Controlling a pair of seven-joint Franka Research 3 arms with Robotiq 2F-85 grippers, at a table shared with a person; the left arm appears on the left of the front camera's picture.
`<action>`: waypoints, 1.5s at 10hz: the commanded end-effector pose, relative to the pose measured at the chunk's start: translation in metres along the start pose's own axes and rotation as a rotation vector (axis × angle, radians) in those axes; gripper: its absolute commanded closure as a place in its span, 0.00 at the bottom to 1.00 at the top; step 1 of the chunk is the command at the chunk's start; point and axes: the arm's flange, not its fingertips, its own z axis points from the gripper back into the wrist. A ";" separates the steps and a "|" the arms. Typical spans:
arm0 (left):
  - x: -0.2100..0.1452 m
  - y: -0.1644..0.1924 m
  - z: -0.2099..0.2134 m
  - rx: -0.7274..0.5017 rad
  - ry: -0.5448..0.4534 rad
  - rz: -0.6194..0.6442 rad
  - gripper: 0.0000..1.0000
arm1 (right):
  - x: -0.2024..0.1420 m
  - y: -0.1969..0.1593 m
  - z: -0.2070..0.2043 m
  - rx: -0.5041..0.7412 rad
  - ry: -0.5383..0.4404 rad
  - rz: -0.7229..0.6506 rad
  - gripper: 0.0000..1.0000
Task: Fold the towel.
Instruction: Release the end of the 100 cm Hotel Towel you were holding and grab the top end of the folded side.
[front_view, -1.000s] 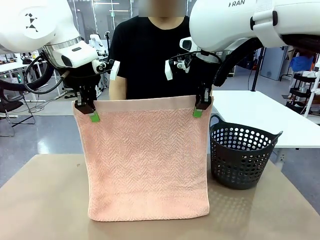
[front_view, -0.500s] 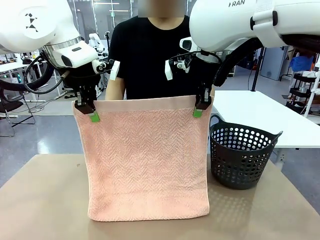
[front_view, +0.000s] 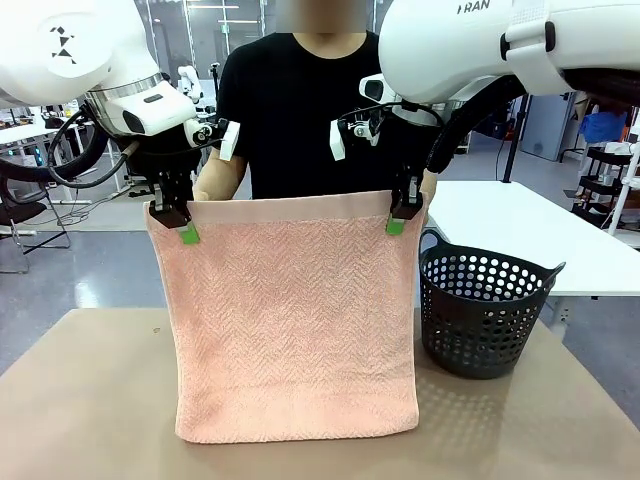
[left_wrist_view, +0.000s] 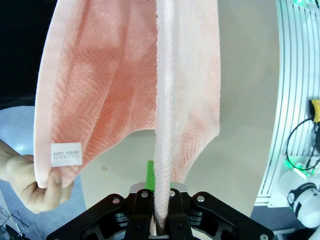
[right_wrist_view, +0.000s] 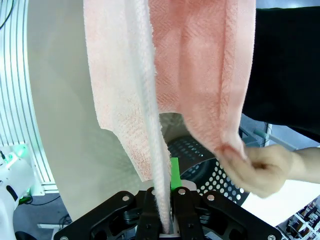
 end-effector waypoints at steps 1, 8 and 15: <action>0.000 0.001 0.002 0.011 0.012 0.008 1.00 | 0.000 -0.001 0.001 -0.011 0.010 0.009 1.00; 0.000 0.001 0.002 0.011 0.012 0.008 1.00 | 0.000 -0.001 0.001 -0.011 0.010 0.009 1.00; 0.000 0.001 0.002 0.011 0.012 0.008 1.00 | 0.000 -0.001 0.001 -0.011 0.010 0.009 1.00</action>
